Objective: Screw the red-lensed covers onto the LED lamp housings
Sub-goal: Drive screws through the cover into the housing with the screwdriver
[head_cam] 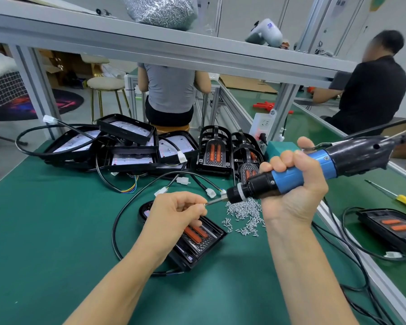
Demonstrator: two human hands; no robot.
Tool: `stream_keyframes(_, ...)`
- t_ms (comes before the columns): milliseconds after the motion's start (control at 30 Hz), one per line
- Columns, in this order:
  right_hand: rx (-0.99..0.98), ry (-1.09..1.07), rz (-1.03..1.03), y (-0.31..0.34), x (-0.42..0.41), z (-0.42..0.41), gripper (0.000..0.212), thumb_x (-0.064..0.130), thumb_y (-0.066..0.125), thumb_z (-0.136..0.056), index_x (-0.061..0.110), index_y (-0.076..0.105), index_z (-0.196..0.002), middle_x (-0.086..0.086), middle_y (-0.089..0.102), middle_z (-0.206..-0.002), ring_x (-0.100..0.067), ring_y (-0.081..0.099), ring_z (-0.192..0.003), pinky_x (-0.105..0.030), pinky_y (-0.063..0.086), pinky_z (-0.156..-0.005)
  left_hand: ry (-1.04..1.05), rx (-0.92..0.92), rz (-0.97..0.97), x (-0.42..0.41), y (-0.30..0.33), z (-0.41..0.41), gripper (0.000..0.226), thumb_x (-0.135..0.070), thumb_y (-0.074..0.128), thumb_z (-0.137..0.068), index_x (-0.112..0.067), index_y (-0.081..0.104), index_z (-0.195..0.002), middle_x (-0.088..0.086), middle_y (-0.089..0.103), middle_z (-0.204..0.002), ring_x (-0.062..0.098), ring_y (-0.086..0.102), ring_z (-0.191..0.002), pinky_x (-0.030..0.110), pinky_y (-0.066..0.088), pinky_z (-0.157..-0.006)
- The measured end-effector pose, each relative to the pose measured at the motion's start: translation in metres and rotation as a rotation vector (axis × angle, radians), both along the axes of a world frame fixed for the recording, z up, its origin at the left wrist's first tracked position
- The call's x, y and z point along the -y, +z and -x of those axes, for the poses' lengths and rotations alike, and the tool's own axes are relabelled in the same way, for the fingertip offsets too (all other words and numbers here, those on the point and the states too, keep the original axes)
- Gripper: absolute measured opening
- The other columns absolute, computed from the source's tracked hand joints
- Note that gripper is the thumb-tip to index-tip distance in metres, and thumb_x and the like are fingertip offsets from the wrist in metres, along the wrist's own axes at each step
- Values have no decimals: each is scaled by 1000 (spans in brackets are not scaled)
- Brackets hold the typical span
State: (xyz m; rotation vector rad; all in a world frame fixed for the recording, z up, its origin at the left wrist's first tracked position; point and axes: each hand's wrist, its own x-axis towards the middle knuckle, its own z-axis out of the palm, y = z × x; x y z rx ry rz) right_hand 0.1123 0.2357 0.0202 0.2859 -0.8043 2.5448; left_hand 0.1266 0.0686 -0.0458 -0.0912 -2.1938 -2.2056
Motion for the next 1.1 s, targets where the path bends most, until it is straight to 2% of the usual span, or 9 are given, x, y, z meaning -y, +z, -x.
stream_keyframes(133, 21, -1, 28, -3, -2, 3, 24, 6, 51, -72, 19, 54, -93, 6, 46, -57, -8, 44, -50, -22, 44, -56, -17, -16, 12, 1, 2, 2, 17, -4, 70, -81, -19, 76, -80, -1, 73, -74, 6, 62, -64, 18, 52, -60)
stream_keyframes(233, 30, -3, 32, -6, -6, 4, 24, 6, 51, -73, 18, 55, -92, 6, 46, -57, -8, 44, -49, -22, 44, -56, -10, -48, 92, 11, 2, 3, 26, -23, 80, -68, -34, 74, -91, -5, 70, -81, 9, 57, -70, 25, 49, -72)
stream_keyframes(333, 39, -12, 18, -9, -12, 5, 23, 6, 51, -73, 18, 54, -92, 6, 45, -57, -8, 44, -49, -21, 43, -55, 225, -38, 147, 38, -6, 12, 40, -31, 82, -64, -41, 68, -100, -8, 66, -101, 12, 60, -85, 25, 46, -74)
stream_keyframes(433, 51, -29, 14, -14, -17, 9, 24, 6, 51, -73, 18, 54, -93, 6, 46, -57, -8, 43, -49, -22, 43, -55, 466, 150, 315, 66, -25, 22, 40, -33, 74, -79, -23, 59, -114, 0, 61, -107, 19, 57, -94, 34, 45, -79)
stream_keyframes(600, 77, -22, -38, -24, -4, 24, 28, 3, 52, -70, 17, 53, -94, 4, 45, -57, -9, 43, -49, -24, 42, -55, 197, 518, 228, 60, -34, 32, 44, -51, 68, -80, -11, 65, -96, 9, 69, -83, 19, 62, -60, 26, 51, -49)
stream_keyframes(667, 87, -24, -64, -29, 5, 31, 29, 2, 53, -68, 17, 54, -93, 3, 44, -56, -10, 43, -49, -25, 42, -54, 152, 534, 174, 55, -34, 37, 33, -37, 75, -77, -9, 68, -92, 8, 73, -77, 19, 66, -60, 26, 52, -48)
stream_keyframes(833, 108, -25, -123, -43, 20, 48, 30, 0, 54, -70, 15, 56, -96, 2, 46, -54, -13, 45, -48, -27, 44, -55, 165, 532, -4, 45, -44, 34, 28, 4, 73, -74, 5, 64, -100, 18, 72, -87, 27, 66, -72, 40, 55, -76)
stream_keyframes(967, 114, -64, -190, -49, 27, 57, 33, -1, 55, -68, 13, 54, -98, 1, 46, -52, -15, 45, -49, -29, 43, -57, 186, 460, -92, 46, -48, 27, 30, 7, 74, -71, 1, 64, -99, 13, 73, -81, 25, 67, -67, 36, 54, -71)
stream_keyframes(1100, 97, -80, -244, -52, 28, 61, 32, -2, 54, -69, 14, 55, -97, 1, 49, -51, -16, 47, -48, -30, 42, -58, 201, 377, -119, 43, -47, 24, 30, 11, 75, -69, -3, 65, -94, 5, 74, -74, 15, 68, -58, 21, 51, -50)
